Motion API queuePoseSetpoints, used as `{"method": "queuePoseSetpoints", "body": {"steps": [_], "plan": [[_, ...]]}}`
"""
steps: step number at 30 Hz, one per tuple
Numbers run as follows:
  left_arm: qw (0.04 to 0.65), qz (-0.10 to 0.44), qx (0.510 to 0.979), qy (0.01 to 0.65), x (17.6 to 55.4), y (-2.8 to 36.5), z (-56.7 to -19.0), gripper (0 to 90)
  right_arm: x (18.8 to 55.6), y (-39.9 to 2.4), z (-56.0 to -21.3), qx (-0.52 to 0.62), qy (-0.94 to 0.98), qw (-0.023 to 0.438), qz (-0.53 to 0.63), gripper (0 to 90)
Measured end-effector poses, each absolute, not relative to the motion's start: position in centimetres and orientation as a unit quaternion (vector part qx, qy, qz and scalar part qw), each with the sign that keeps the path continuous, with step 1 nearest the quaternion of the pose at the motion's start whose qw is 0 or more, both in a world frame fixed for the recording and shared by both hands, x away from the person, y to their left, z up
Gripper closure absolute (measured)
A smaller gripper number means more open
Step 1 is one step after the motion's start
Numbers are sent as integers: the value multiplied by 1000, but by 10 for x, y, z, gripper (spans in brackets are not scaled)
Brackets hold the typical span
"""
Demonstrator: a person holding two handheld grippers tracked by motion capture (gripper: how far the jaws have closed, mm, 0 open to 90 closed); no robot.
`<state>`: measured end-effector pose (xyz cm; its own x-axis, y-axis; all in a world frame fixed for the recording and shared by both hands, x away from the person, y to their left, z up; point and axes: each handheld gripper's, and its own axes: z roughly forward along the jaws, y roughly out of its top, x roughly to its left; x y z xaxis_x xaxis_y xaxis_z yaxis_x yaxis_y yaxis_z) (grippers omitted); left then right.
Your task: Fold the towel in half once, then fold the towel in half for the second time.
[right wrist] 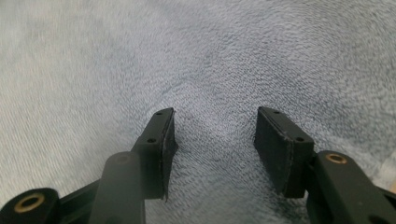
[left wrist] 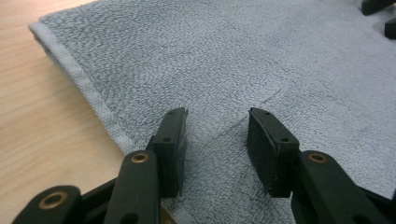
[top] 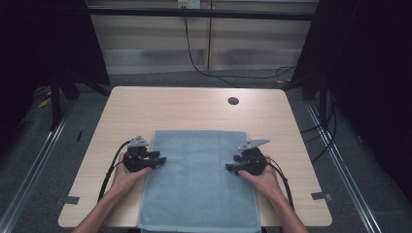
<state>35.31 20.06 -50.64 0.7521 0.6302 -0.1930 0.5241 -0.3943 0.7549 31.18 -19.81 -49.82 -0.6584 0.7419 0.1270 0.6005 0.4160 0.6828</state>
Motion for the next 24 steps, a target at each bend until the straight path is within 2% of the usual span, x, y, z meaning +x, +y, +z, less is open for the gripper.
{"method": "queuePoseSetpoints", "body": {"steps": [5, 13, 15, 18, 21, 24], "plan": [[422, 57, 841, 332, 336, 202, -505, 580, 291, -196, -499, 401, 837, 114, 356, 484], [411, 46, 854, 315, 304, 206, -499, 576, 266, -198, -497, 402, 836, 96, 361, 482], [410, 38, 858, 307, 296, 208, -498, 534, 257, -195, -495, 397, 842, 95, 352, 473], [417, 24, 856, 306, 288, 214, -496, 520, 247, -192, -494, 387, 849, 91, 348, 453], [426, 16, 850, 308, 288, 219, -492, 508, 245, -193, -489, 392, 842, 72, 364, 444], [443, 20, 836, 324, 299, 228, -484, 498, 255, -205, -476, 400, 824, 90, 392, 450]]}}
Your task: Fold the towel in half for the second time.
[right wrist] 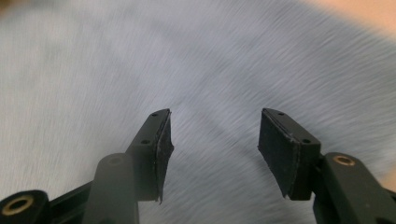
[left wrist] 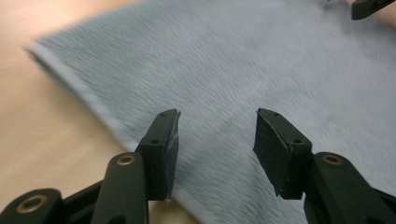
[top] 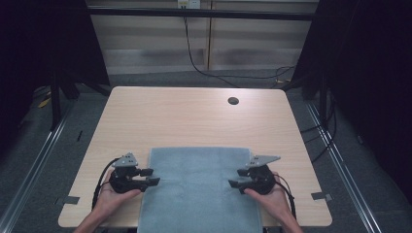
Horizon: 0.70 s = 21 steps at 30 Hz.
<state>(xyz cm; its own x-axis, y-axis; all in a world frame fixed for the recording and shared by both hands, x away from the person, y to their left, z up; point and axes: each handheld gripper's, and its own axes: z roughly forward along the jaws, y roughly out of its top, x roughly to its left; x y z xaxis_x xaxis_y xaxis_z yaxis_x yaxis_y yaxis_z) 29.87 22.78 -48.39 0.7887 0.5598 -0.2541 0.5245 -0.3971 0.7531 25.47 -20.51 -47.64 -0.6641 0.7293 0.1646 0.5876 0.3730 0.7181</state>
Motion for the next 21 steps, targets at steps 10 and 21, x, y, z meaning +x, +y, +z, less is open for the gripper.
{"method": "queuePoseSetpoints", "body": {"steps": [10, 21], "plan": [[459, 67, 805, 371, 354, 241, -474, 506, 315, -238, -459, 425, 794, 144, 410, 491], [443, 53, 807, 386, 394, 231, -487, 434, 358, -245, -490, 450, 791, 123, 396, 453]]}}
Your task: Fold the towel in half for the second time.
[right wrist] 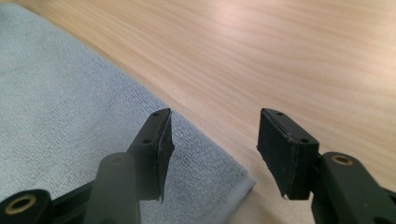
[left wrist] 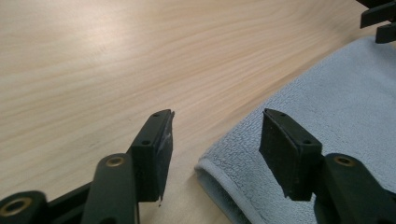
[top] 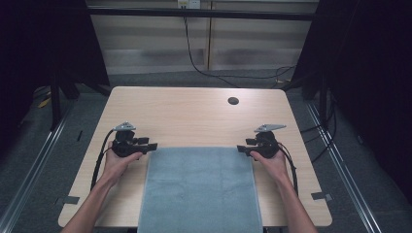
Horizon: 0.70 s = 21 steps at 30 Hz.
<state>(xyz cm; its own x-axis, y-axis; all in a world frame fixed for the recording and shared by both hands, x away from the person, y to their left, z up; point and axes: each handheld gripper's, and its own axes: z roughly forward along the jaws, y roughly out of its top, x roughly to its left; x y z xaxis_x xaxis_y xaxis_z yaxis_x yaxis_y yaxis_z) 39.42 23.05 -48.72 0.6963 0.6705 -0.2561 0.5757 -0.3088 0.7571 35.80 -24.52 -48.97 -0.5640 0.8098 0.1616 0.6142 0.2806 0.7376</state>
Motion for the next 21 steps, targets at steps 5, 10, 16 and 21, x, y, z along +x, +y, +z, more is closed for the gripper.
{"method": "queuePoseSetpoints", "body": {"steps": [5, 10, 16, 21], "plan": [[428, 46, 821, 375, 394, 226, -498, 362, 359, -249, -503, 458, 792, 106, 389, 453], [407, 50, 832, 374, 389, 216, -504, 422, 358, -247, -505, 460, 795, 103, 382, 489], [417, 51, 838, 348, 383, 215, -507, 628, 353, -248, -504, 452, 800, 95, 382, 650], [430, 23, 826, 363, 385, 217, -507, 800, 352, -250, -504, 456, 791, 79, 400, 798]]}}
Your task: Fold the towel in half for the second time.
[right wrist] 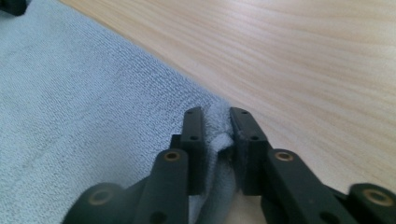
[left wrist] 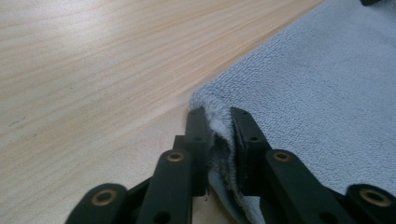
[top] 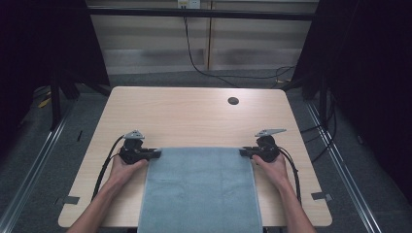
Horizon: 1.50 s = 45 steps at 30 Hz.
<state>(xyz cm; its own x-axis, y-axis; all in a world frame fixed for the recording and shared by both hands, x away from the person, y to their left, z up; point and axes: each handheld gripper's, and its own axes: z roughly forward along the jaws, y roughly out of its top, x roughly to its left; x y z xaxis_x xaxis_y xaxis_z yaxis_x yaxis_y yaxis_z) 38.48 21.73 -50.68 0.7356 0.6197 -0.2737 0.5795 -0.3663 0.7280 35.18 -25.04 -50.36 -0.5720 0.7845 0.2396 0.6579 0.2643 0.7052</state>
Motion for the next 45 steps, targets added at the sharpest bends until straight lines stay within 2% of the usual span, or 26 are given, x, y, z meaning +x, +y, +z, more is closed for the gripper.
{"method": "queuePoseSetpoints", "body": {"steps": [3, 13, 32, 37, 45], "plan": [[455, 22, 809, 372, 386, 221, -499, 816, 351, -253, -496, 454, 780, 82, 423, 821], [486, 54, 791, 367, 390, 226, -468, 819, 356, -253, -466, 442, 762, 105, 462, 831], [529, 129, 763, 348, 436, 215, -380, 822, 405, -261, -384, 437, 726, 171, 503, 840], [540, 137, 763, 326, 424, 218, -371, 822, 395, -264, -363, 422, 716, 185, 524, 841], [556, 113, 763, 312, 387, 227, -392, 822, 355, -264, -377, 397, 737, 178, 516, 840]]}}
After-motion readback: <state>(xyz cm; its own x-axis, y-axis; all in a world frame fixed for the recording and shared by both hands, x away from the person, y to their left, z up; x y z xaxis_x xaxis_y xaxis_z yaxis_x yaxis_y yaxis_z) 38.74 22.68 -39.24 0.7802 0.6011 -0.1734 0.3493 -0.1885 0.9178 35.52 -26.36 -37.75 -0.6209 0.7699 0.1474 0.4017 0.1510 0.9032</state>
